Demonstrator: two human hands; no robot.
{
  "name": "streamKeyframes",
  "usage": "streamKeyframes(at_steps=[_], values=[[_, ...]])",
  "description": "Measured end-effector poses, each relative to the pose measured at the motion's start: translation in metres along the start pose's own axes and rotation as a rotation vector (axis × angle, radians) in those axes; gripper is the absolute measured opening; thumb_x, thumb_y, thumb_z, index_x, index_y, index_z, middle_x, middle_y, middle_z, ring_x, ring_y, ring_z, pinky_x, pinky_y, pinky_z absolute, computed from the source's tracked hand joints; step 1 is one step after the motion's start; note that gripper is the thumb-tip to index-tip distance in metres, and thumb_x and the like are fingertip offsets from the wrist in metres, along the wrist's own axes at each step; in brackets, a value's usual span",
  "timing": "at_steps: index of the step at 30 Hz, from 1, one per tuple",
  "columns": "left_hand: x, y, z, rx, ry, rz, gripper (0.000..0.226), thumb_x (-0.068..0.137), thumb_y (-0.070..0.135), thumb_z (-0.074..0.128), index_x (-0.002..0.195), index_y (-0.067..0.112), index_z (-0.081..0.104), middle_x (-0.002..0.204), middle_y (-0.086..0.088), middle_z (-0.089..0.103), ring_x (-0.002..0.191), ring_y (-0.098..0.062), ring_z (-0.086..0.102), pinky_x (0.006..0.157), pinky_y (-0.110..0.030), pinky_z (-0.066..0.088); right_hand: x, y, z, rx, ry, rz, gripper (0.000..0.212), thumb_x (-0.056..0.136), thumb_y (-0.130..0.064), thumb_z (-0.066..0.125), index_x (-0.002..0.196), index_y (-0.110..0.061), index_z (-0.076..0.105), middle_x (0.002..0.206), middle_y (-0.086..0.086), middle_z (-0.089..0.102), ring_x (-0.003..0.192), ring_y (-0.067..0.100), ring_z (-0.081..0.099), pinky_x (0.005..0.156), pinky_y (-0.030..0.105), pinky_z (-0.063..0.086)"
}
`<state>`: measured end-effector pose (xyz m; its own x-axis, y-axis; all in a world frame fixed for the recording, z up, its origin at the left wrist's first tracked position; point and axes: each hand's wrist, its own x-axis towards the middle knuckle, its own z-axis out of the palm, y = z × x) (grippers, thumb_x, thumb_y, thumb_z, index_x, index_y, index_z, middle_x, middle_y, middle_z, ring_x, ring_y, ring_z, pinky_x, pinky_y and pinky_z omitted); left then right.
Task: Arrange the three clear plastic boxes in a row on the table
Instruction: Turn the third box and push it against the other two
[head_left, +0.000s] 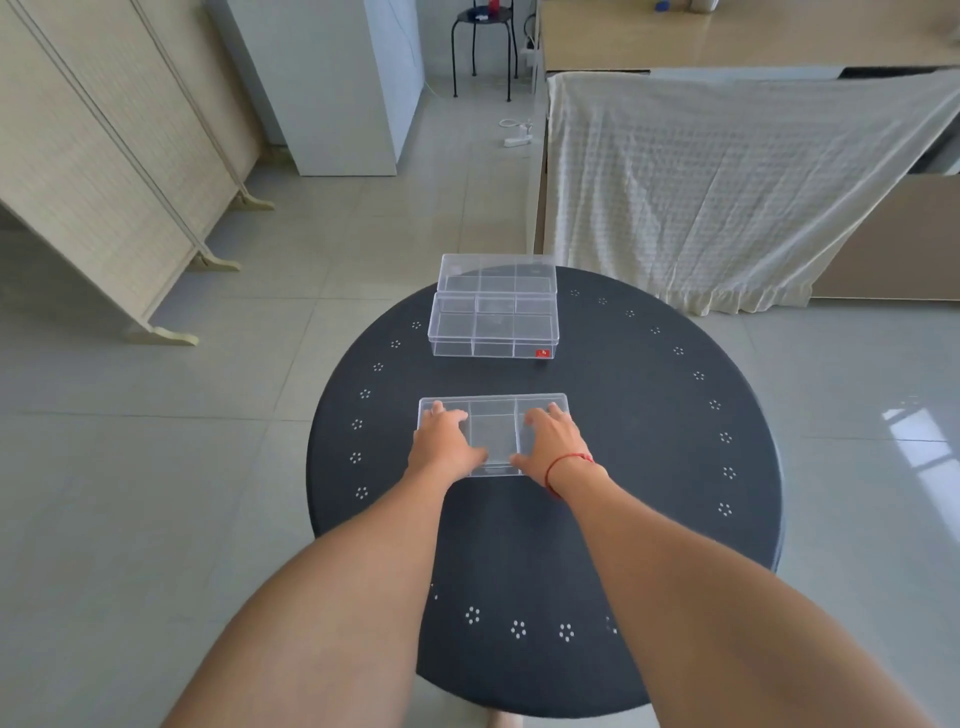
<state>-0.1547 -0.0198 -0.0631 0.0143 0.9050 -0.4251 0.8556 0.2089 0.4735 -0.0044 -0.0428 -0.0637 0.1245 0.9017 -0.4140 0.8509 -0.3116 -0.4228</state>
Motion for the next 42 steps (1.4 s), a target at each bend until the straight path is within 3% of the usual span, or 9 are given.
streamKeyframes(at_steps=[3,7,13,21,35,39,42], values=[[0.019,0.002,-0.005,0.006,-0.006,0.018,0.075,0.081,0.036,0.071,0.147,0.023,0.039,0.163,0.000,0.012,0.146,-0.023,0.027,0.109,-0.044,0.040,0.018,-0.007,-0.004,-0.022,-0.017,0.011,0.056,0.085,-0.024,0.066,0.137,-0.018,0.045,0.156,0.013,0.025,0.144,0.032,0.025,0.112,0.042,0.039],[0.041,0.003,-0.013,0.112,-0.051,0.082,0.089,0.080,0.057,0.067,0.152,0.022,0.029,0.165,-0.002,-0.002,0.152,-0.024,0.006,0.116,-0.049,0.032,0.040,-0.016,-0.016,-0.010,-0.022,0.028,0.059,0.089,-0.027,0.064,0.144,-0.020,0.041,0.162,0.012,0.012,0.151,0.031,0.013,0.117,0.043,0.029],[0.061,0.013,-0.024,0.211,-0.038,0.134,0.086,0.086,0.057,0.060,0.154,0.023,0.022,0.165,-0.006,-0.006,0.152,-0.029,0.001,0.118,-0.047,0.022,0.056,-0.024,-0.024,0.022,-0.004,0.049,0.066,0.090,-0.032,0.063,0.149,-0.025,0.034,0.164,0.009,0.006,0.153,0.028,0.005,0.117,0.046,0.030],[0.078,0.017,-0.017,0.075,0.066,0.147,0.077,0.083,0.050,0.068,0.148,0.022,0.039,0.165,0.000,0.010,0.152,-0.020,0.006,0.111,-0.045,0.036,0.071,-0.021,-0.032,0.049,0.009,0.058,0.067,0.092,-0.033,0.061,0.151,-0.026,0.030,0.165,0.005,0.003,0.153,0.026,0.002,0.118,0.045,0.029],[0.084,0.023,-0.018,-0.016,0.037,0.086,0.078,0.080,0.050,0.072,0.146,0.023,0.043,0.164,0.001,0.011,0.152,-0.021,0.011,0.112,-0.045,0.035,0.083,-0.018,-0.033,0.028,-0.002,0.033,0.062,0.090,-0.034,0.061,0.146,-0.025,0.037,0.163,0.003,0.010,0.152,0.026,0.010,0.115,0.046,0.035],[0.087,0.025,-0.031,-0.060,0.304,0.104,0.059,0.085,0.052,0.062,0.134,0.019,0.057,0.148,-0.002,0.045,0.136,-0.020,0.041,0.105,-0.039,0.041,0.088,-0.020,-0.037,0.081,0.195,0.060,0.058,0.091,-0.040,0.054,0.143,-0.018,0.041,0.155,0.007,0.031,0.142,0.028,0.032,0.111,0.043,0.036],[0.107,0.026,-0.046,-0.096,0.356,0.038,0.062,0.095,0.038,0.054,0.149,0.013,0.035,0.154,-0.007,0.036,0.140,-0.025,0.036,0.106,-0.040,0.040,0.110,-0.021,-0.045,0.259,0.284,0.182,0.054,0.091,-0.033,0.052,0.137,-0.007,0.043,0.148,0.011,0.039,0.135,0.032,0.040,0.107,0.046,0.040]])
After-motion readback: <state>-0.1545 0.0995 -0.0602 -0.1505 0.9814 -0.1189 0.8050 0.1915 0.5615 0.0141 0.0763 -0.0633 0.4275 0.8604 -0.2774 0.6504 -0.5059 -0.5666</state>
